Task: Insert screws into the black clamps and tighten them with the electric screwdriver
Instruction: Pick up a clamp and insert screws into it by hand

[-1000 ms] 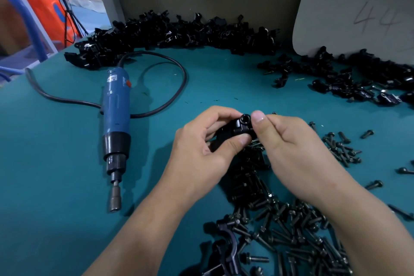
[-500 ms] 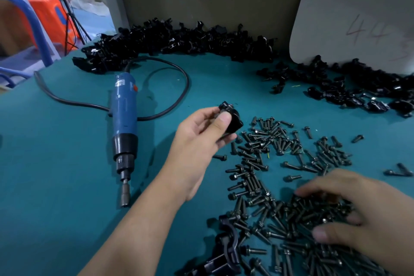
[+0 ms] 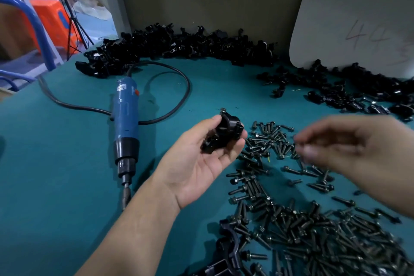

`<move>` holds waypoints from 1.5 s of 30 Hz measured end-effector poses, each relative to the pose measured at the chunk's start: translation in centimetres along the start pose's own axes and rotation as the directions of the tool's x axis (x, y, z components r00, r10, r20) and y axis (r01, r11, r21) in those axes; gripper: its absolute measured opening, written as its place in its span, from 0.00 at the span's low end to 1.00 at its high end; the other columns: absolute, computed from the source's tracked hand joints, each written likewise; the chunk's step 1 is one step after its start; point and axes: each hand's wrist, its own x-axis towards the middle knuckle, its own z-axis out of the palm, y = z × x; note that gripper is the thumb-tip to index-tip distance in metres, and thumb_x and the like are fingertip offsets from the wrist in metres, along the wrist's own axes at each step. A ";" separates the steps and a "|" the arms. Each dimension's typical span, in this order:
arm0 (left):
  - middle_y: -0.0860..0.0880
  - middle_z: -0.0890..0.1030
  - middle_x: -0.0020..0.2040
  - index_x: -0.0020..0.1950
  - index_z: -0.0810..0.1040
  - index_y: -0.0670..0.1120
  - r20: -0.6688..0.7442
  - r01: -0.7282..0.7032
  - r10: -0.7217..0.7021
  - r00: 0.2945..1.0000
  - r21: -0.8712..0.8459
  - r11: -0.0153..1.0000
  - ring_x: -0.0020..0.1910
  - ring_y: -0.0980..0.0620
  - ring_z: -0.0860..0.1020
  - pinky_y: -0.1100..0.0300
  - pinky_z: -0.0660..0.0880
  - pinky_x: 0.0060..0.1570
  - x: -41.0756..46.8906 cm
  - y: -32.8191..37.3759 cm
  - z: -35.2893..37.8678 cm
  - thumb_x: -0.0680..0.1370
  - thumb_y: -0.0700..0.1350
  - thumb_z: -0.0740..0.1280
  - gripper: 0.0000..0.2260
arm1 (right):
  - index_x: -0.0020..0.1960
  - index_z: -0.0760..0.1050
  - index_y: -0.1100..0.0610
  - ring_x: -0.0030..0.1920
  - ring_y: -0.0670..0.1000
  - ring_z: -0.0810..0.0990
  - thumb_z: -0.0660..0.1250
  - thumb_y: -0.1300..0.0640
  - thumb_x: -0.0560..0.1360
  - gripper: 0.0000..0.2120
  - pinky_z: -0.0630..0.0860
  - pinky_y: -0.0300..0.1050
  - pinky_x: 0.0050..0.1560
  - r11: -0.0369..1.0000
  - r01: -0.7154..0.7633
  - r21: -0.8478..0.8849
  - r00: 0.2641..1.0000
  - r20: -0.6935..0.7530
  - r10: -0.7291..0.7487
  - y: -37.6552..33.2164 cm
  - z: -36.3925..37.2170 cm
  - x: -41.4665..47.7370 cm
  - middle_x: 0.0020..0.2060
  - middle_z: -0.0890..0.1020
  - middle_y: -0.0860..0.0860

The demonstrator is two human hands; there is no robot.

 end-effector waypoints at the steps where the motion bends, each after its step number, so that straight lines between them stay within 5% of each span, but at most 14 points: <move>1: 0.34 0.84 0.57 0.57 0.84 0.31 0.013 0.007 -0.007 1.000 -0.002 1.000 0.54 0.40 0.85 0.53 0.84 0.53 0.0 0.0 0.0 0.75 0.42 0.74 0.16 | 0.50 0.83 0.38 0.41 0.43 0.87 0.73 0.42 0.63 0.15 0.82 0.33 0.40 0.987 0.031 0.155 0.999 -0.024 -0.028 -0.6 0.4 1.1 0.41 0.88 0.43; 5: 0.38 0.84 0.54 0.50 0.86 0.36 0.088 0.012 -0.016 0.996 0.042 0.999 0.52 0.44 0.85 0.56 0.83 0.56 0.0 -0.4 0.1 0.75 0.40 0.73 0.08 | 0.45 0.85 0.49 0.42 0.46 0.88 0.75 0.57 0.71 0.04 0.80 0.32 0.45 0.935 0.108 0.337 0.992 -0.092 -0.082 -2.2 3.2 4.6 0.40 0.88 0.47; 12: 0.40 0.84 0.55 0.66 0.76 0.31 0.157 0.006 -0.017 0.987 0.071 0.997 0.53 0.48 0.84 0.58 0.81 0.59 0.2 -0.5 0.0 0.76 0.38 0.70 0.19 | 0.45 0.85 0.47 0.41 0.40 0.86 0.76 0.61 0.73 0.08 0.77 0.27 0.44 0.963 0.109 0.248 0.991 -0.097 -0.087 -2.3 4.3 4.8 0.39 0.87 0.42; 24: 0.40 0.83 0.57 0.71 0.69 0.28 0.151 -0.024 -0.003 0.989 0.178 0.984 0.56 0.48 0.83 0.56 0.79 0.64 0.2 -0.7 -0.2 0.77 0.36 0.67 0.24 | 0.43 0.86 0.41 0.33 0.32 0.81 0.75 0.54 0.74 0.08 0.70 0.21 0.34 1.000 0.027 -0.006 0.999 0.023 -0.026 -2.4 3.9 4.5 0.34 0.85 0.35; 28: 0.40 0.82 0.57 0.71 0.70 0.28 0.143 -0.033 0.002 0.990 0.218 0.975 0.55 0.49 0.81 0.55 0.78 0.66 0.2 -0.9 -0.1 0.77 0.36 0.67 0.24 | 0.39 0.83 0.42 0.34 0.35 0.79 0.73 0.49 0.76 0.07 0.71 0.26 0.32 0.976 0.001 -0.216 1.000 -0.016 -0.004 -2.8 3.9 4.4 0.30 0.82 0.35; 31: 0.40 0.81 0.60 0.72 0.68 0.28 0.160 -0.043 0.004 0.987 0.244 0.969 0.58 0.48 0.81 0.54 0.76 0.68 0.3 -0.9 -0.3 0.80 0.35 0.66 0.22 | 0.36 0.76 0.48 0.28 0.43 0.77 0.65 0.42 0.77 0.14 0.67 0.35 0.24 0.937 -0.021 -0.349 0.999 -0.030 0.011 -3.7 4.8 4.5 0.26 0.77 0.47; 35: 0.39 0.78 0.64 0.75 0.65 0.29 0.173 -0.056 0.010 0.985 0.262 0.963 0.65 0.46 0.77 0.51 0.73 0.72 0.2 -0.6 -0.4 0.79 0.37 0.66 0.26 | 0.37 0.70 0.51 0.27 0.48 0.71 0.55 0.37 0.79 0.21 0.64 0.44 0.30 0.922 -0.001 -0.388 1.000 0.010 0.005 -4.1 5.8 4.2 0.26 0.72 0.48; 38: 0.41 0.82 0.61 0.72 0.69 0.31 0.183 -0.052 0.007 0.983 0.239 0.970 0.60 0.49 0.81 0.55 0.77 0.68 0.0 -0.4 -0.5 0.79 0.37 0.66 0.23 | 0.38 0.73 0.50 0.26 0.49 0.74 0.46 0.26 0.73 0.31 0.67 0.45 0.30 0.911 -0.036 -0.410 0.995 0.067 0.070 -4.3 5.1 4.1 0.24 0.74 0.48; 42: 0.40 0.82 0.60 0.73 0.67 0.29 0.176 -0.067 0.027 0.984 0.228 0.971 0.57 0.49 0.82 0.57 0.79 0.64 0.1 -0.2 -0.5 0.79 0.37 0.67 0.25 | 0.45 0.71 0.40 0.35 0.38 0.77 0.56 0.37 0.79 0.10 0.68 0.37 0.27 0.938 0.004 -0.346 0.995 0.097 0.032 -4.4 4.3 4.0 0.38 0.80 0.38; 45: 0.39 0.80 0.63 0.75 0.66 0.29 0.170 -0.068 0.025 0.985 0.252 0.965 0.59 0.48 0.81 0.55 0.77 0.67 0.0 -0.4 -0.4 0.81 0.36 0.68 0.25 | 0.46 0.70 0.42 0.33 0.38 0.75 0.59 0.45 0.82 0.07 0.68 0.37 0.27 0.924 0.019 -0.381 0.988 0.148 0.040 -4.3 4.5 4.0 0.36 0.77 0.30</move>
